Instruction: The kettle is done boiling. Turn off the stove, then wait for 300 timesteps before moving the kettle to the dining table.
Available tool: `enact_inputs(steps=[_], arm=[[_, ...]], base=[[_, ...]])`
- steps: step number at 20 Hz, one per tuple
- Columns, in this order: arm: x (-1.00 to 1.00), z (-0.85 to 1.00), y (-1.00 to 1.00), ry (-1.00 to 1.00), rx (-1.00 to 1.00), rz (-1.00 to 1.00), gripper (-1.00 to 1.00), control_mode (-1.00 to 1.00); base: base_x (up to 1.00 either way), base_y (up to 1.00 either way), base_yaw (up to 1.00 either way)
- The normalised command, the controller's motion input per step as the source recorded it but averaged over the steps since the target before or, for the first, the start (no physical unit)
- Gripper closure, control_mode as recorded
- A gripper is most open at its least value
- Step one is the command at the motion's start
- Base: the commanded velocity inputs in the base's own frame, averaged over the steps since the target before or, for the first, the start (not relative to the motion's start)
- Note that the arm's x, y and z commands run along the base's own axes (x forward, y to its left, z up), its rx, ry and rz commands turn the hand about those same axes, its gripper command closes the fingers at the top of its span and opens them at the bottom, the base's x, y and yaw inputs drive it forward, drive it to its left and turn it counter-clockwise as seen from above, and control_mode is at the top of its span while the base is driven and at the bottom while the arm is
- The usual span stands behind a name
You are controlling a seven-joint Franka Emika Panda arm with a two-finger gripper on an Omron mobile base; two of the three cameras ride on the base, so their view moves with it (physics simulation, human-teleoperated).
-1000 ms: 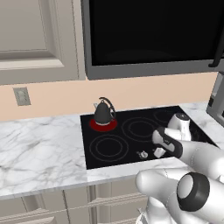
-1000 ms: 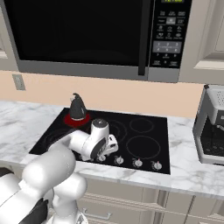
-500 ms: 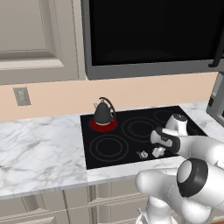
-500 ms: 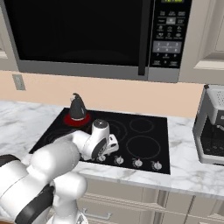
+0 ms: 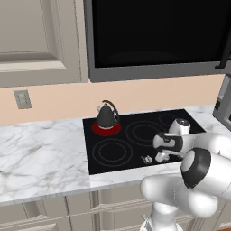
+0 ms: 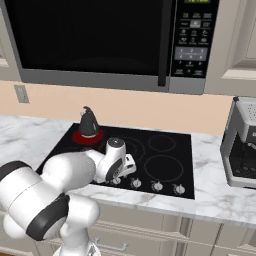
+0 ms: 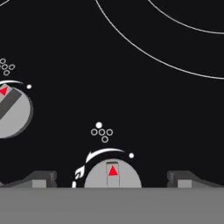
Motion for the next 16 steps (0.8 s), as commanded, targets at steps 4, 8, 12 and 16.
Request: enact_inputs(steps=[4,8,12,16], arm=[[0.09,-0.14,0.0,0.0,0.0,0.0,-1.0,-1.0],[0.07,-0.16,0.0,0.0,0.0,0.0,1.0,-1.0],[0.03,-0.14,0.0,0.0,0.0,0.0,1.0,-1.0],[0.0,-0.1,0.0,0.0,0.0,0.0,1.0,-1.0]], base=[[0.0,0.0,0.0],[0.0,0.0,0.0],[0.0,0.0,0.0],[0.0,0.0,0.0]])
